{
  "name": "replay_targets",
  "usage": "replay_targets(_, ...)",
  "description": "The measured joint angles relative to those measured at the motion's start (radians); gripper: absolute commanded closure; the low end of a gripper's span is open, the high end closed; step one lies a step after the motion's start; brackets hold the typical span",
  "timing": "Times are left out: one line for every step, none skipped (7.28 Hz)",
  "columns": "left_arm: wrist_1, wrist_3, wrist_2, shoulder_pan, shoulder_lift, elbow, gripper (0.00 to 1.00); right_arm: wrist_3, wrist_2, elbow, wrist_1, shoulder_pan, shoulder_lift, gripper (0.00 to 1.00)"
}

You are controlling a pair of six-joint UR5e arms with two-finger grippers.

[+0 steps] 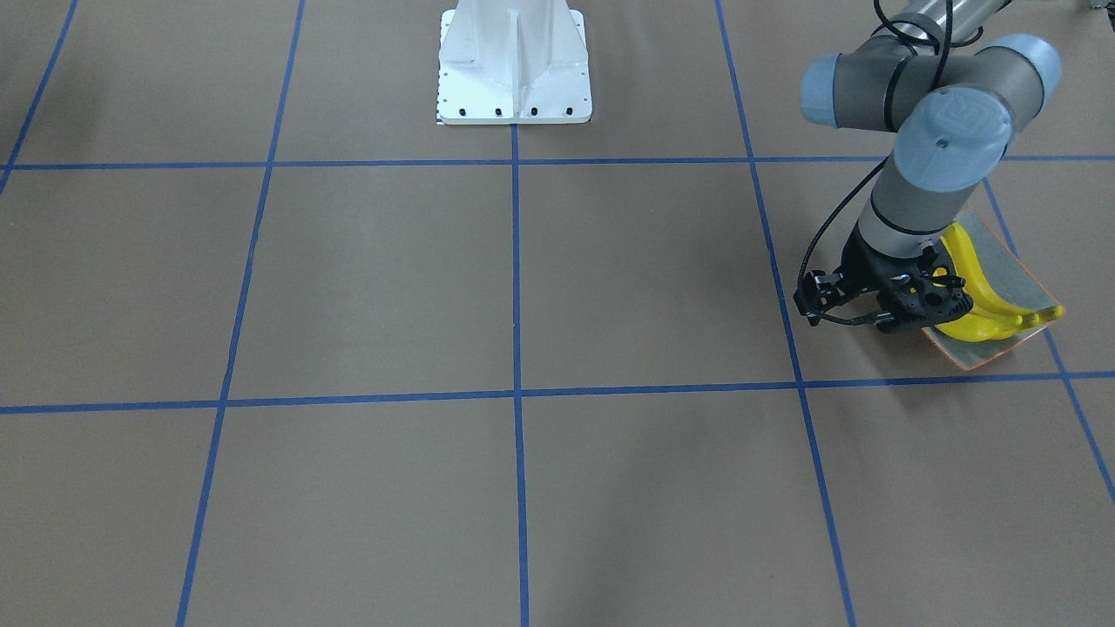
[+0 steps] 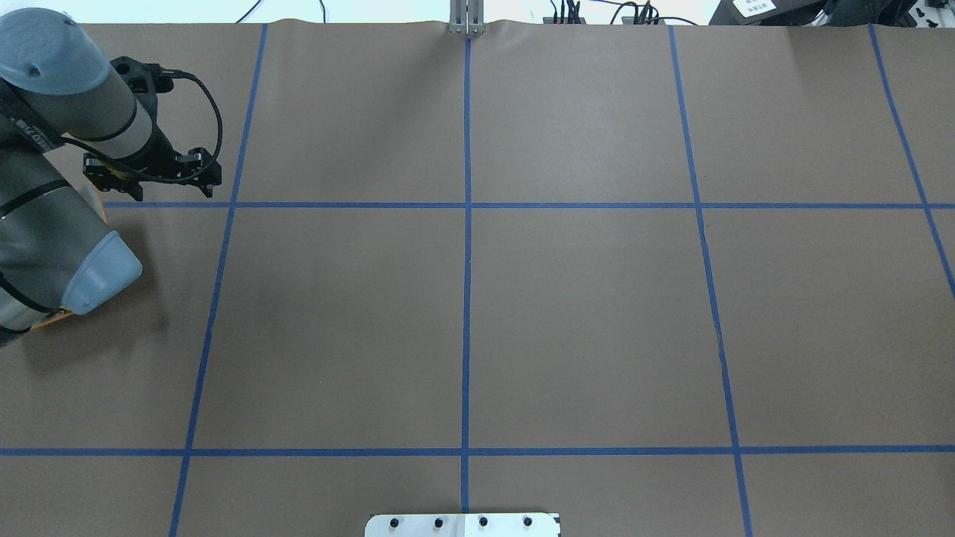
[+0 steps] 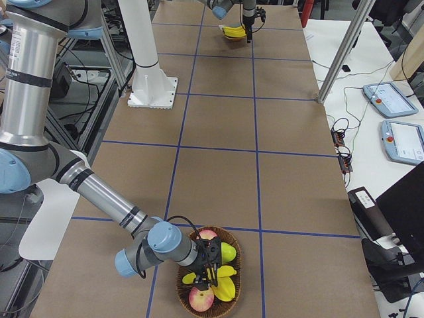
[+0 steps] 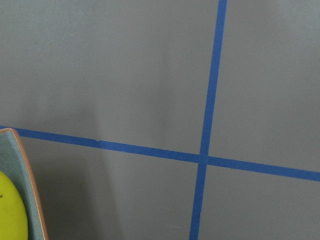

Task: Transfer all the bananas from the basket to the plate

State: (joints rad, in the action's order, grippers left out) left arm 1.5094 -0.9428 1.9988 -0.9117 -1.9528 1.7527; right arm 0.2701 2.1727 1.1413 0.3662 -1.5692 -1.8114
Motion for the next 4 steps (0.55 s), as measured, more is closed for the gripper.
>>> replay_targets(0.0, 0.0, 0.0, 0.0, 0.0, 0.0, 0.0, -0.006, 0.0, -0.013, -0.001, 0.0, 0.007, 1.0)
replay_targets(0.0, -0.001, 0.0, 0.001, 0.0, 0.0, 0.0, -0.023, 0.001, -0.019, -0.001, 0.0, 0.009, 1.0)
replay_targets(0.0, -0.001, 0.0, 0.002, 0.0, 0.0, 0.0, -0.048, 0.002, -0.023, -0.002, -0.002, 0.009, 1.0)
replay_targets(0.0, -0.001, 0.0, 0.003, -0.001, 0.0, 0.0, -0.075, 0.004, -0.027, -0.003, -0.01, 0.008, 1.0)
